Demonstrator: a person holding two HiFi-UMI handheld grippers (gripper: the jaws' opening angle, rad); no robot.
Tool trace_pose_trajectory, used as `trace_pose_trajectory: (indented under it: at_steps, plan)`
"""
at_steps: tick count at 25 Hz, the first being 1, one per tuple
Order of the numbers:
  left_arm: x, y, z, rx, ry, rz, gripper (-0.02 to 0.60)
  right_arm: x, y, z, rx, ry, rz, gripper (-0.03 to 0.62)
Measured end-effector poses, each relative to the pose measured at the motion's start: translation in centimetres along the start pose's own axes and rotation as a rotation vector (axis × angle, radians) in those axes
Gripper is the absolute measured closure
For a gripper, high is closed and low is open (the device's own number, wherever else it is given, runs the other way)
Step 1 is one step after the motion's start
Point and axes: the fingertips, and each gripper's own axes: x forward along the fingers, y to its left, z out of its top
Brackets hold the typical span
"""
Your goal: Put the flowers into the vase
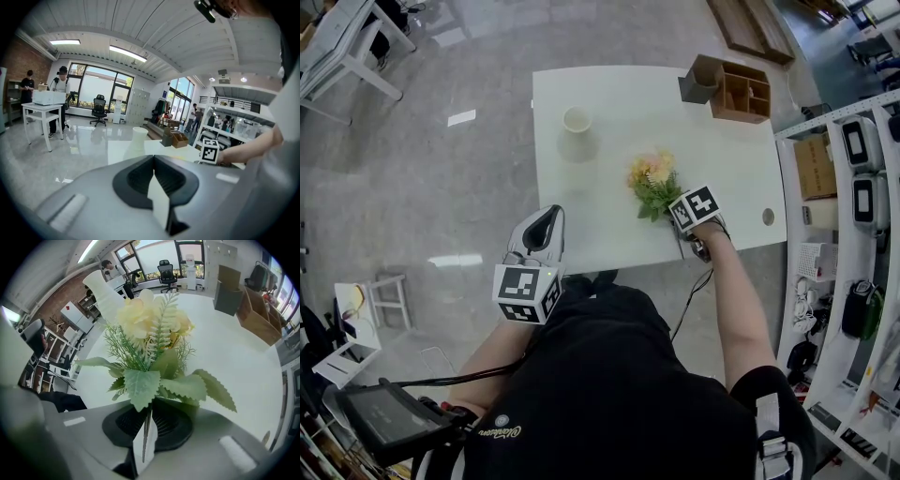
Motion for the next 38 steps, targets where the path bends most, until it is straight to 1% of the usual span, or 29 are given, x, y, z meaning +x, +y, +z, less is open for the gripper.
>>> trace_pose_trajectory:
  at_steps: [4,7,9,11,16,18,20,23,26,34,38]
  plan:
    - [-0.3,0.3,0.4,0.000,-0.009,0.007,0.574,-1.7,0.3,0.9,0.019,-0.084,-0.016,0.556]
    - [-0.4,0.4,0.8,0.004,-0.019,0.009,0.574,-3.8,0.7,2.7,0.034,-0.210,-0.032,0.556]
    - [-0.4,0.3,1.2,0.007,-0.029,0.010,0.574,-5.8,1.2,4.3,0.047,-0.335,-0.033,0.556]
    - [-0.5,0.2,1.6,0.013,-0.041,0.014,0.574,-8.5,1.7,6.1,0.055,-0.486,-0.043,0.556]
    - [-0.7,0.5,3.0,0.025,-0.078,0.032,0.575,-16.3,3.9,9.5,0.020,-0.876,-0.121,0.556]
    - [-0.7,0.5,3.5,0.026,-0.092,0.038,0.574,-18.9,5.0,10.0,-0.008,-0.995,-0.165,0.556]
    - [-0.8,0.5,3.9,0.027,-0.105,0.045,0.574,-20.8,6.0,10.0,-0.032,-1.077,-0.208,0.556]
    - [-0.9,0.6,4.6,0.026,-0.125,0.056,0.574,-22.5,7.2,9.9,-0.048,-1.157,-0.246,0.556]
    - [-1.1,0.4,5.2,0.029,-0.143,0.064,0.575,-23.4,8.0,9.9,-0.047,-1.204,-0.244,0.556]
    - [-1.2,0.1,5.9,0.038,-0.167,0.083,0.574,-24.0,8.8,10.4,-0.059,-1.224,-0.209,0.556]
    - [-1.5,0.6,6.3,0.040,-0.183,0.110,0.574,-23.8,10.2,11.9,-0.089,-1.233,-0.160,0.556]
